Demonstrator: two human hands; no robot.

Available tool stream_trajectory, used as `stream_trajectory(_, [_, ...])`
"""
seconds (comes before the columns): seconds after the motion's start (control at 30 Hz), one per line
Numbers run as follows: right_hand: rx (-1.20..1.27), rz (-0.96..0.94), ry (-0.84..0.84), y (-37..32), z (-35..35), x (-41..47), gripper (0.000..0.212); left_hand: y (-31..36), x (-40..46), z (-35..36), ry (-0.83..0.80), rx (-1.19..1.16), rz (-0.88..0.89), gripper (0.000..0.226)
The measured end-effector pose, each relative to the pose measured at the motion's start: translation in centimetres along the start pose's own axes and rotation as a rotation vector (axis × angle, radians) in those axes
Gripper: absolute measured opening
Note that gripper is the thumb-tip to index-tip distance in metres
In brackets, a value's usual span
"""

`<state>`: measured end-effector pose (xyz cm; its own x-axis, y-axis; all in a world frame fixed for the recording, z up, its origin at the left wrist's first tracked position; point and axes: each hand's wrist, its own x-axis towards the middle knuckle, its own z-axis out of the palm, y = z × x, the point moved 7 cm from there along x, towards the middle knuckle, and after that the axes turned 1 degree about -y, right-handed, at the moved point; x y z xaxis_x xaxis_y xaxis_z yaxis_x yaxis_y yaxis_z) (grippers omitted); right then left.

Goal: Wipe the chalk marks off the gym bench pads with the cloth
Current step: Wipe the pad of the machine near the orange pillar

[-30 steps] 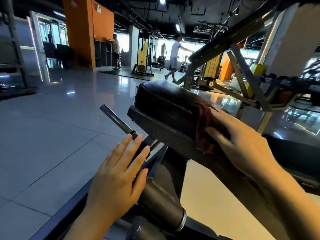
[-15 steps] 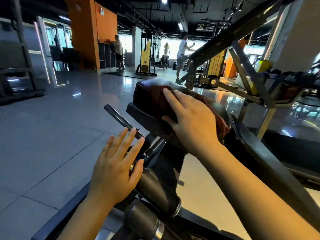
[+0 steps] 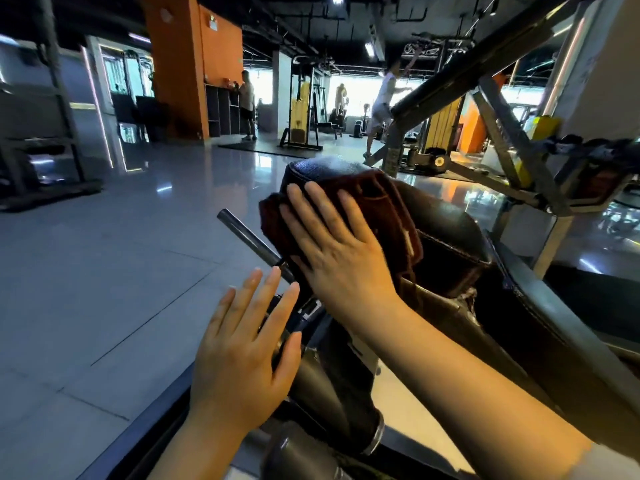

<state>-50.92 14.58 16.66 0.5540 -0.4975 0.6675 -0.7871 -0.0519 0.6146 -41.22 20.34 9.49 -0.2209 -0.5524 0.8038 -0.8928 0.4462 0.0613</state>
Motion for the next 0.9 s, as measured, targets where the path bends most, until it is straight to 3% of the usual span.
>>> stream_trajectory(0.13, [-0.054, -0.086, -0.054, -0.5, 0.1, 1.9, 0.061, -0.2, 0.0, 0.1, -0.028, 0.002, -0.024, 0.053])
stream_trajectory(0.23, [0.044, -0.119, -0.054, 2.4, -0.4, -3.5, 0.059, -0.2, -0.1, 0.1, -0.031, -0.014, -0.029, 0.053])
stream_trajectory(0.4, [0.103, -0.008, -0.109, 7.1, -1.1, -12.1, 0.061, -0.2, -0.1, 0.2, -0.020, -0.016, -0.049, 0.054])
stream_trajectory(0.63, [0.147, -0.017, -0.044, 3.6, -1.2, -2.1, 0.062, -0.3, -0.2, -0.1, 0.029, -0.059, -0.057, 0.054])
stream_trajectory(0.77, [0.304, 0.072, -0.181, 3.2, -0.9, 6.1, 0.064, -0.6, -0.3, -0.1, 0.020, -0.065, -0.065, 0.056])
stream_trajectory(0.9, [0.277, 0.066, -0.097, 4.1, -1.0, 2.9, 0.060, -0.5, -0.3, -0.2, 0.035, -0.047, -0.059, 0.056])
